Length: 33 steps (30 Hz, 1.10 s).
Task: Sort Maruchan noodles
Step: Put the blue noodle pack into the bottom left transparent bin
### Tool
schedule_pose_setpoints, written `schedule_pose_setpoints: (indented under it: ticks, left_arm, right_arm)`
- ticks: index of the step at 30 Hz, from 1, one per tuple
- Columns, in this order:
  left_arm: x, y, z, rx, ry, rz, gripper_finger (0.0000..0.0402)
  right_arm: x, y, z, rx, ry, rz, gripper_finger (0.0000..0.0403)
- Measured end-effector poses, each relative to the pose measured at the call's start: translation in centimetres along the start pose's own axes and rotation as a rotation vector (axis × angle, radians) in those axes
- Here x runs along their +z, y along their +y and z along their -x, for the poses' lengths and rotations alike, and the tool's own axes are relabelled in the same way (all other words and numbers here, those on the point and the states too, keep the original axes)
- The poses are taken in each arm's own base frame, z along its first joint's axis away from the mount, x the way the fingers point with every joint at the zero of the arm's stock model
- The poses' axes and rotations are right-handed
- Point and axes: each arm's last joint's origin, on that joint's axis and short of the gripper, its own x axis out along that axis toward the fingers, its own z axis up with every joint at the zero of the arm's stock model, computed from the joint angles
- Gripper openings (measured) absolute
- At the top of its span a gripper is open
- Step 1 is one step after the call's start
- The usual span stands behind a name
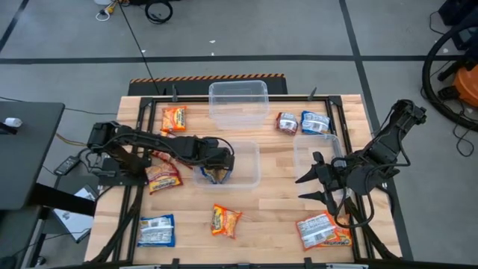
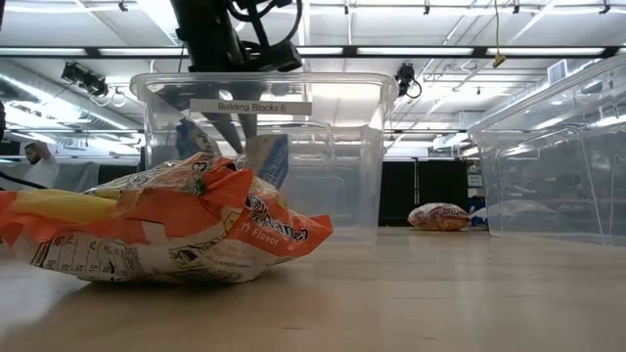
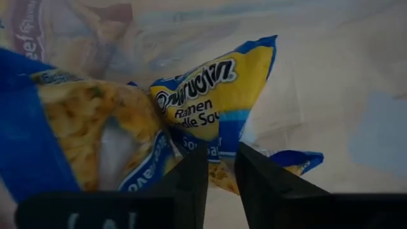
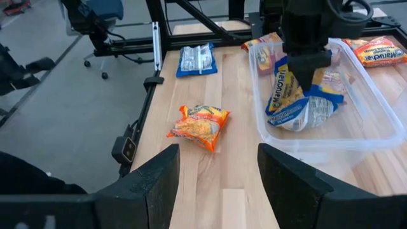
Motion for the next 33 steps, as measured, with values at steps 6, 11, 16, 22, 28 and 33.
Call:
schedule_pose_setpoints:
  ticks: [6, 11, 16, 22, 28, 33]
  left_arm:
    - [0.2, -0.6, 0.3, -0.022, -0.023, -0.017, 0.0017]
    - [0.3, -1.1, 0.4, -0.067, -0.033, -0.008, 0.0006]
    - [0.5, -1.8, 1.2, -0.150, -0.026, 0.008, 0.0004]
    - [1.4, -3.2, 4.9, -0.216, -0.059, -0.040, 0.0002]
    - [2.3, -5.4, 6.9, -0.359, -0.141, -0.052, 0.0001]
    - [2.0, -6.7, 4.9, -0.390, -0.164, -0.040, 0.0001]
  right_arm:
    - [0.0, 0.0, 0.0, -0.001, 0.003, 0.002, 0.0217]
    - [0.0, 0.0, 0.0, 0.001, 0.005, 0.004, 0.0217]
    - [-0.1, 0.0, 0.0, 0.008, 0.012, -0.002, 0.0217]
    - [-0.2, -0.1, 0.1, 0.017, 0.024, -0.052, 0.0217]
    - [-1.7, -1.4, -0.9, -0.142, 0.183, 0.014, 0.0217]
    - [-1.9, -2.5, -4.3, -0.269, 0.275, 0.135, 0.0217]
